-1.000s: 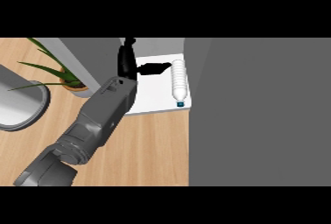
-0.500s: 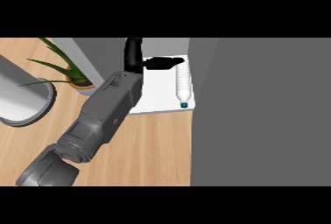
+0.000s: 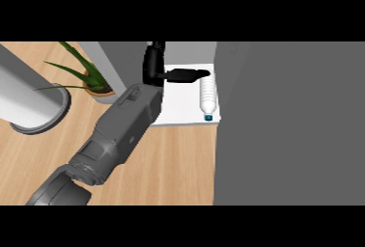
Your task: Pick up the bottled water, place it into the cabinet and close the cabinet
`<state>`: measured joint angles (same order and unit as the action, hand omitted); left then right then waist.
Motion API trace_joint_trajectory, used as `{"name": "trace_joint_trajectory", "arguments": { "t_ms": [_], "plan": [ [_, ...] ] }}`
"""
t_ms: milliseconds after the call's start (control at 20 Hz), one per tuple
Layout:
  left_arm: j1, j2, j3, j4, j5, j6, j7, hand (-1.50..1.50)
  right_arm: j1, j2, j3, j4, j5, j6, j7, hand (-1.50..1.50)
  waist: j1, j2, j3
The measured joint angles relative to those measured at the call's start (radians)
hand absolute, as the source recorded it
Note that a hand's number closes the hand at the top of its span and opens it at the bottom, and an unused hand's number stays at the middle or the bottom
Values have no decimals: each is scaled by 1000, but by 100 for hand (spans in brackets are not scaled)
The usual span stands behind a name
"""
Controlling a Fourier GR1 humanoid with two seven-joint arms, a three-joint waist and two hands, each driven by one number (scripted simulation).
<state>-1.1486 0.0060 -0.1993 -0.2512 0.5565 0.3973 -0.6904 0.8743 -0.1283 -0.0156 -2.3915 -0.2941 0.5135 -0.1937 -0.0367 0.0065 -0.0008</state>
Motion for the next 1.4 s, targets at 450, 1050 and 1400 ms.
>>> {"name": "trace_joint_trajectory", "arguments": {
  "t_ms": [450, 1050, 1400],
  "plan": [
    [216, -5, -145, -277, 73, -34, 36, -150, 2, 25, 51, -5, 4, -32, 29, -150, 19, -13, 0],
    [541, 14, -337, -758, 89, -79, 83, -150, 21, 28, 77, -12, 19, -53, 29, -150, 40, -15, 0],
    [742, 90, -412, -1030, 76, -84, 144, 150, 26, -35, 85, -15, 36, 19, -8, 150, 45, -17, 0]
  ]
}}
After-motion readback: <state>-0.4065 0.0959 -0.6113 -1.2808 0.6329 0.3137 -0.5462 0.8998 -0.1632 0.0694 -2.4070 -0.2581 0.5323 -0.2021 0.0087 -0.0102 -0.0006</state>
